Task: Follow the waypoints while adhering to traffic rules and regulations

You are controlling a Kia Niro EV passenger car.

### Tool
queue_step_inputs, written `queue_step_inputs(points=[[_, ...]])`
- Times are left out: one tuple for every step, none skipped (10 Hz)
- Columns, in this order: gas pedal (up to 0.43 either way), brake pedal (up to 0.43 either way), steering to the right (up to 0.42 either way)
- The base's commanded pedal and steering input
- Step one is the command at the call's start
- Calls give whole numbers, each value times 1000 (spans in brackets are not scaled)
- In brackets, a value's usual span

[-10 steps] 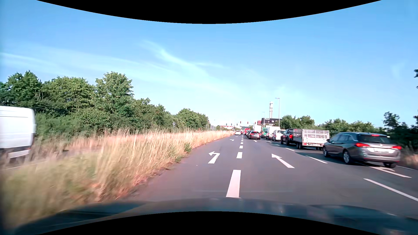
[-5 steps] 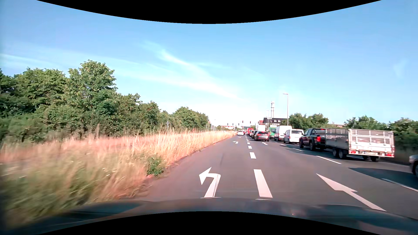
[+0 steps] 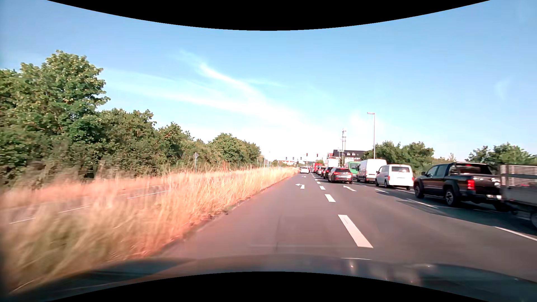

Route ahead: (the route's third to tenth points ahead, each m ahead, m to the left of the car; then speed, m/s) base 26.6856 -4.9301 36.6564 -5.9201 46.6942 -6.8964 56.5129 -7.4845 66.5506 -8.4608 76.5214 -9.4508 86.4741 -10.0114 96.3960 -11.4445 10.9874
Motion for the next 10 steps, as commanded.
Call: queue_step_inputs(points=[[0,140,27],[0,146,26],[0,152,26],[0,152,26],[0,159,26],[0,165,26],[0,165,24],[0,165,23],[0,171,21],[0,177,19]])
